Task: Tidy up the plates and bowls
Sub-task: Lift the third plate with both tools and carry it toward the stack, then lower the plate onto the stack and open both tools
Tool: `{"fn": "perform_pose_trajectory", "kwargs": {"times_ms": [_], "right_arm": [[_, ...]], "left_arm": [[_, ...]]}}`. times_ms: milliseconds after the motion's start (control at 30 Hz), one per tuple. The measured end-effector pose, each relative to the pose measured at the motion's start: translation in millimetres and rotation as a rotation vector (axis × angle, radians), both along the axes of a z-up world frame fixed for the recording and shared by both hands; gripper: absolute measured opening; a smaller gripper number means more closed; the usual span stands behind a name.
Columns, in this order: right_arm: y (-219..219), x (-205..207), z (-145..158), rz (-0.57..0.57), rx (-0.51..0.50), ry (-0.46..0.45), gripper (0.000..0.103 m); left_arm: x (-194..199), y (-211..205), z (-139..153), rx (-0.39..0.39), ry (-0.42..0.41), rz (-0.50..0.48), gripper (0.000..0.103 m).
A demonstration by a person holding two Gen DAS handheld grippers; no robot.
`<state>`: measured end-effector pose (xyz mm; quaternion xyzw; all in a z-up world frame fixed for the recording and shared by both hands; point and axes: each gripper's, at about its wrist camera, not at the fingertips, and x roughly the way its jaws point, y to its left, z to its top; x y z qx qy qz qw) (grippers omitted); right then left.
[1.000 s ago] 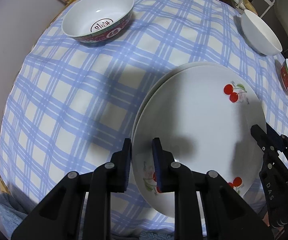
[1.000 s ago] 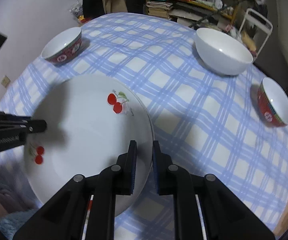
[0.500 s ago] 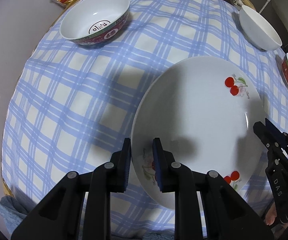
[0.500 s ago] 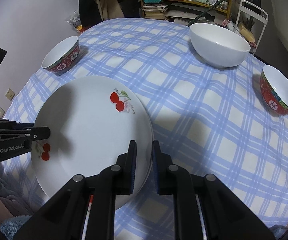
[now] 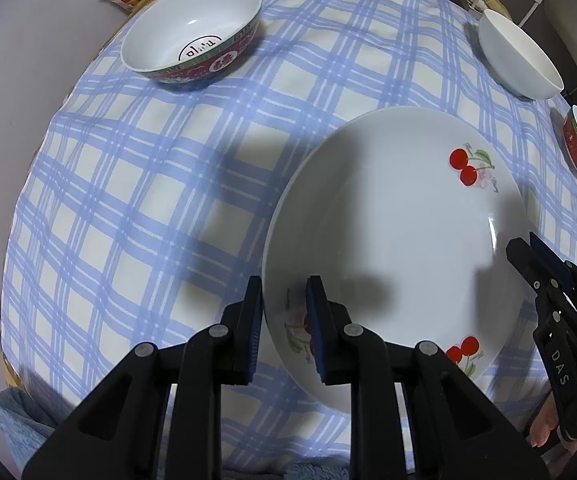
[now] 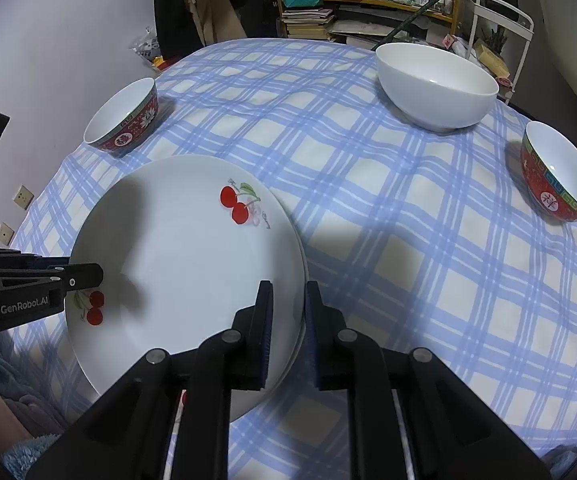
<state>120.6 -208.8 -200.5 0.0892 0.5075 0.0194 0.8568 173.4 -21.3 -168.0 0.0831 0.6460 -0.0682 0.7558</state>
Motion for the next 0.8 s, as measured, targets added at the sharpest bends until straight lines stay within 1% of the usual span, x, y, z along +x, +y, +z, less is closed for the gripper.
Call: {"fn": "perform_pose_trajectory", "kwargs": {"times_ms": [367, 600, 733, 800], "right_arm": [[-11, -1, 9, -0.039, 0.032, -0.032, 0.017], [-13, -1, 8, -0.057, 0.025, -0.027, 0.017], [-13, -3, 10, -0.061, 0.010, -0.031, 0.017], [-14, -4, 14, -0.065, 0.007, -0.038, 0.019]], "left_arm": [[-2, 6, 1, -0.002, -0.004, 0.016, 0.022], [-2, 12, 9, 0.017, -0.031, 0.020, 0.022], [-6, 7, 21, 0.038, -0.076, 0.000, 0.022], [-9, 5, 29, 0.078, -0.116, -0.019, 0.022]]}}
